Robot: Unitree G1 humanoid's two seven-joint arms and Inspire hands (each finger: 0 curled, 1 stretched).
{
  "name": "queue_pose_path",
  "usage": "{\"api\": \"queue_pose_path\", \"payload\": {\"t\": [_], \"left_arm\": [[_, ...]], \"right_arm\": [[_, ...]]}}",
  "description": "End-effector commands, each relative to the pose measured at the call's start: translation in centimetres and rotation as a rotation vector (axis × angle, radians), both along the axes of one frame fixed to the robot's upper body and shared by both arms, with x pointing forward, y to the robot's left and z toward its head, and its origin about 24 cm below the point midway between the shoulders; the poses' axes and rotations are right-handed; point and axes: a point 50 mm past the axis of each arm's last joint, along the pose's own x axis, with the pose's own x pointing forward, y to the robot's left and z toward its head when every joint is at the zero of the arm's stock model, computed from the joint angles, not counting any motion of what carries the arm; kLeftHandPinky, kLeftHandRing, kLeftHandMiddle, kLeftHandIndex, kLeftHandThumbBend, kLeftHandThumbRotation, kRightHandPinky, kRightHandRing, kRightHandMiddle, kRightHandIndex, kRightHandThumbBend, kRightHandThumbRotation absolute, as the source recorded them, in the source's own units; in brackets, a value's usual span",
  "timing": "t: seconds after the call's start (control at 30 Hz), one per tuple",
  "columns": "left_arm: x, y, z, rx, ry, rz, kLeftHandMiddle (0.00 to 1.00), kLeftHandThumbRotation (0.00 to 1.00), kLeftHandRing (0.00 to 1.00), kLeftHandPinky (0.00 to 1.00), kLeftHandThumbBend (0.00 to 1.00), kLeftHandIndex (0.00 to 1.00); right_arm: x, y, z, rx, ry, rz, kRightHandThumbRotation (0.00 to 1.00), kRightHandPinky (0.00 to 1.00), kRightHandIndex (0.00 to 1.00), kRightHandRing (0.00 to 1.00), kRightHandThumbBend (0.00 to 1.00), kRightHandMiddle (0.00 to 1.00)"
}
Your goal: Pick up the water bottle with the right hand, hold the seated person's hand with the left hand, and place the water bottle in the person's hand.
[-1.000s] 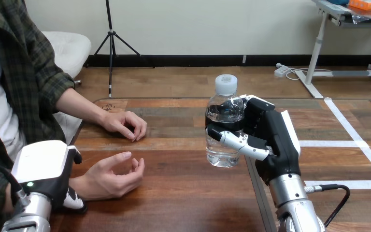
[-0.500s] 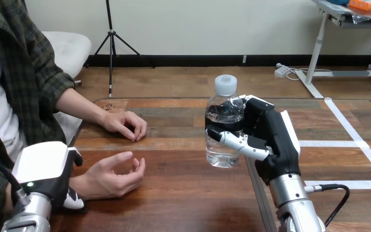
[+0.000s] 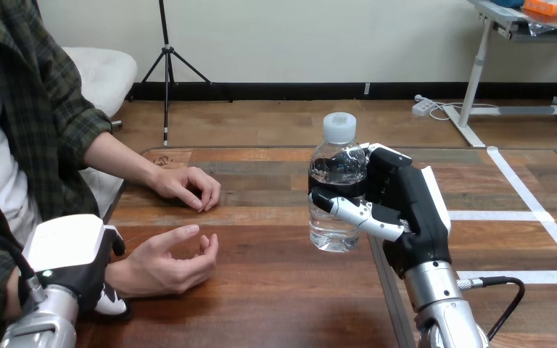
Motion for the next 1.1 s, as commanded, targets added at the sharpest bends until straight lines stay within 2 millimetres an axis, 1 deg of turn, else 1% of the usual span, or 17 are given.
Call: {"api": "queue_pose_path", "payload": {"t": [0.0, 0.27, 0.57, 0.87, 1.07], "left_arm": [[-0.42, -1.39, -1.65, -0.016, 0.107, -0.043, 0.66, 0.0, 0.61, 0.55, 0.84, 0.67], [-0.36, -1.42, -1.74, -0.026, 0.169, -0.024, 0.66, 0.0, 0.61, 0.54, 0.82, 0.67], [-0.22, -1.58, -1.9, -0.023, 0.255, -0.016, 0.69, 0.0, 0.65, 0.57, 0.8, 0.7], [-0.22, -1.75, -2.14, -0.013, 0.288, -0.031, 0.66, 0.0, 0.61, 0.54, 0.82, 0.7], [-0.18, -1.87, -2.27, -0.018, 0.305, -0.036, 0.64, 0.0, 0.59, 0.52, 0.81, 0.7]], "right_arm": [[1.2, 0.1, 3.2, 0.015, -0.129, 0.0, 0.0, 0.32, 0.44, 0.39, 0.29, 0.44], [1.22, 0.11, 3.24, 0.019, -0.129, 0.0, 0.0, 0.32, 0.45, 0.39, 0.29, 0.44], [1.23, 0.09, 3.27, 0.03, -0.133, 0.004, 0.0, 0.32, 0.45, 0.39, 0.28, 0.45], [1.25, 0.04, 3.29, 0.038, -0.128, 0.0, 0.0, 0.32, 0.44, 0.39, 0.28, 0.44], [1.23, 0.03, 3.35, 0.049, -0.124, -0.001, 0.0, 0.32, 0.44, 0.39, 0.28, 0.44]]}}
